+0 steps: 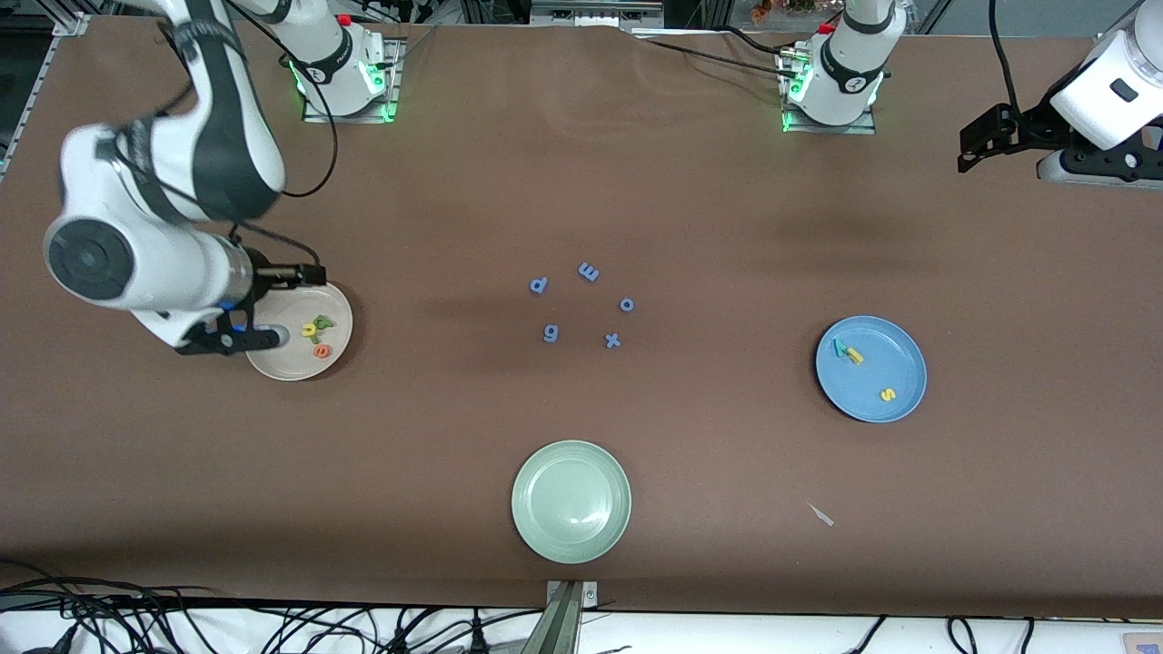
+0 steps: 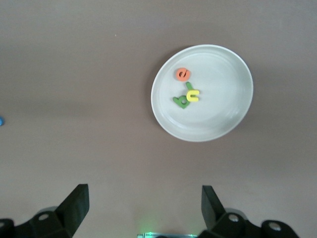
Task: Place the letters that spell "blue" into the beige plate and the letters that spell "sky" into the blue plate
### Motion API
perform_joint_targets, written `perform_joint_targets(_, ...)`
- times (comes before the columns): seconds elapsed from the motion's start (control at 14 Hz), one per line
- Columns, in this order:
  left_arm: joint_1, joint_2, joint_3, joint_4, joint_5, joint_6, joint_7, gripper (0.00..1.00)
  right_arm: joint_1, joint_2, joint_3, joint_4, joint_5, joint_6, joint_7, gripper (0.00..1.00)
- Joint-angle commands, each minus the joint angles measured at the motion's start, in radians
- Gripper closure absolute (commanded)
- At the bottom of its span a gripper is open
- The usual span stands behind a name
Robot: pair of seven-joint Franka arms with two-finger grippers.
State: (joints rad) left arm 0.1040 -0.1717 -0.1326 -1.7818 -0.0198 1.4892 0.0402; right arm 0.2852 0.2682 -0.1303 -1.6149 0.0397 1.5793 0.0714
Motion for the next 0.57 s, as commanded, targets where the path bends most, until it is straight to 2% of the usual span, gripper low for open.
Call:
perform_joint_targets(0.0, 0.003, 0.014, -0.002, 0.032, -0.022, -0.024, 0.000, 0.00, -0.170, -0.130, 0.139, -0.077, -0.023, -0.004, 0.001, 0.00)
perform_joint_targets(0.21, 0.003, 0.014, -0.002, 0.032, -0.022, -0.024, -0.002, 0.00, -0.230, -0.199, 0.144, -0.072, -0.030, -0.018, -0.005, 0.00)
perform_joint_targets(0.5, 0.005, 0.012, -0.001, 0.032, -0.022, -0.024, -0.003, 0.00, -0.253, -0.256, 0.138, -0.060, -0.063, -0.019, -0.013, 0.00)
